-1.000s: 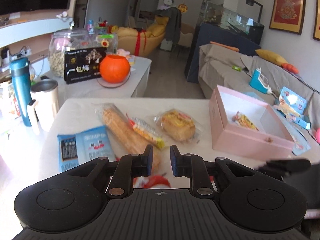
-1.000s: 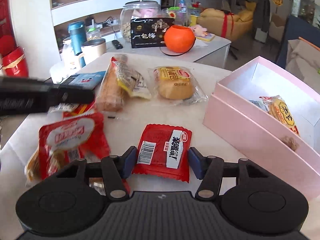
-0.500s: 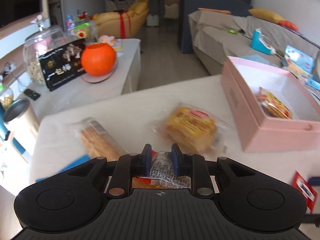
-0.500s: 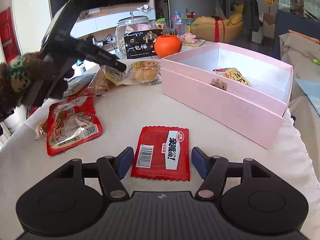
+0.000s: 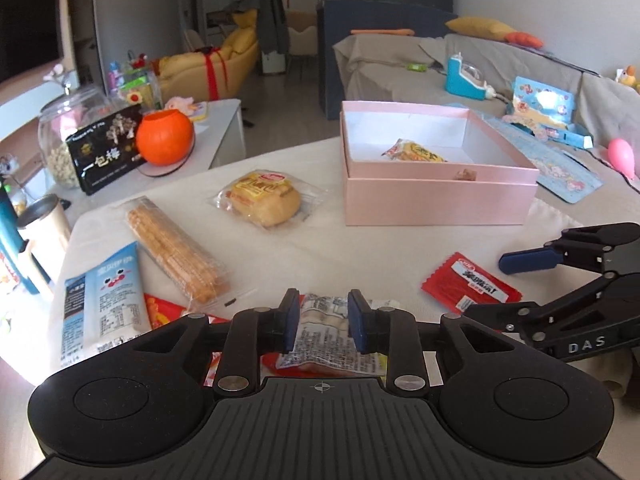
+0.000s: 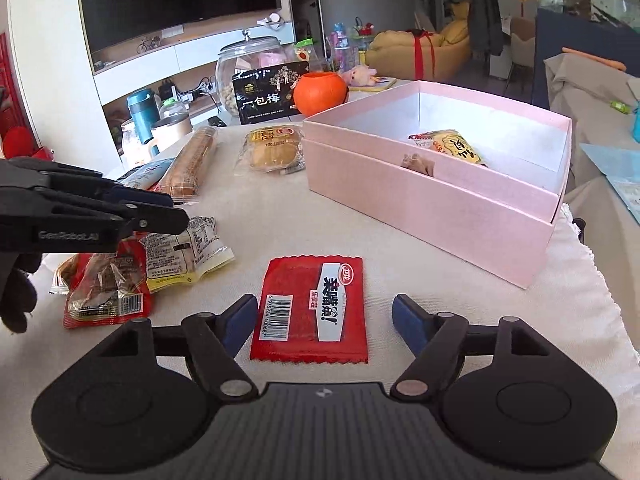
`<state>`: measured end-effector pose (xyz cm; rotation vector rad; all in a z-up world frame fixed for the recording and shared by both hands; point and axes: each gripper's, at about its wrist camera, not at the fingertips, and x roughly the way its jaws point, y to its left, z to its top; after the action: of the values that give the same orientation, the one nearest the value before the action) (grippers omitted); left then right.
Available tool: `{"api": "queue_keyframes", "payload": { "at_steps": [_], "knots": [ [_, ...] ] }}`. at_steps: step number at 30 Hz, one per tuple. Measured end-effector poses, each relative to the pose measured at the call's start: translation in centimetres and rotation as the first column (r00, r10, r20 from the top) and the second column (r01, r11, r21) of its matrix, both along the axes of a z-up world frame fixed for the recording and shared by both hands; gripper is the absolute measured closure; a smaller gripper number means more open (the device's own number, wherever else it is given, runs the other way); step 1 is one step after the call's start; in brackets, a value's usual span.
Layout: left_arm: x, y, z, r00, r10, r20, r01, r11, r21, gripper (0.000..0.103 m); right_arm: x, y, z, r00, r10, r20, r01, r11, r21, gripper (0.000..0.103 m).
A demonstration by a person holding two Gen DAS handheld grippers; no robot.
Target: Organize snacks
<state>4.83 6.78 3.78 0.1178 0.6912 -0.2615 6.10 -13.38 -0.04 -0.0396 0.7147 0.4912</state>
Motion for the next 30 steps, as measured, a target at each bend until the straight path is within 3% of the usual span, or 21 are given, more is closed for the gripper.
{"api": "queue_keyframes", "payload": {
  "at_steps": [5, 8, 10, 14, 19, 21, 25, 27, 30],
  "knots": [
    [-0.1, -2.4, -1.5, 0.998, -0.049, -0.024, 0.052, 0.992, 0.112, 0.067, 0.1, -0.6, 0.1, 0.998, -0.065, -0.003, 0.065, 0.998, 0.006, 0.027],
    [-0.1, -3.7, -1.8, 0.996, -0.083, -0.032, 0.088, 0.984, 0.158, 0.051, 0.5, -1.7, 0.0, 0.993, -0.112, -0.022, 0.113, 0.993, 0.044, 0.027],
    [-0.1, -4.2, -1.8, 0.993, -0.111, -0.045, 0.117, 0.983, 0.145, 0.041, 0.6, -2.4, 0.0, 0.992, -0.123, -0.035, 0.126, 0.989, 0.077, 0.027],
    [-0.6, -3.5, -1.2, 0.996, -0.087, -0.028, 0.089, 0.99, 0.106, 0.043, 0.6, -2.0, -0.1, 0.992, -0.122, -0.028, 0.123, 0.99, 0.066, 0.026],
    [-2.9, -0.1, 0.5, 0.999, 0.035, -0.031, -0.037, 0.998, -0.054, 0.043, 0.4, -2.0, -0.1, 0.992, -0.123, -0.024, 0.125, 0.99, 0.062, 0.025],
    [-3.9, 1.1, 0.5, 0.997, 0.062, -0.052, -0.066, 0.994, -0.084, 0.044, 0.3, -1.7, 0.1, 0.992, -0.121, -0.018, 0.122, 0.991, 0.059, 0.025],
    [-5.5, 1.7, -0.8, 0.994, 0.031, -0.107, -0.041, 0.995, -0.095, 0.045, 0.4, 1.4, 1.3, 1.0, 0.004, 0.024, -0.004, 1.0, 0.004, 0.025],
    [-6.1, 1.7, -1.5, 0.993, 0.015, -0.117, -0.024, 0.996, -0.08, 0.047, 1.1, 3.4, 1.8, 0.998, 0.069, 0.004, -0.069, 0.998, -0.002, 0.025],
    [-6.1, 2.2, -1.7, 0.994, 0.033, -0.1, -0.038, 0.998, -0.047, 0.062, 2.7, 6.3, 1.9, 0.992, 0.118, -0.051, -0.117, 0.993, 0.028, 0.025]
  ]
}}
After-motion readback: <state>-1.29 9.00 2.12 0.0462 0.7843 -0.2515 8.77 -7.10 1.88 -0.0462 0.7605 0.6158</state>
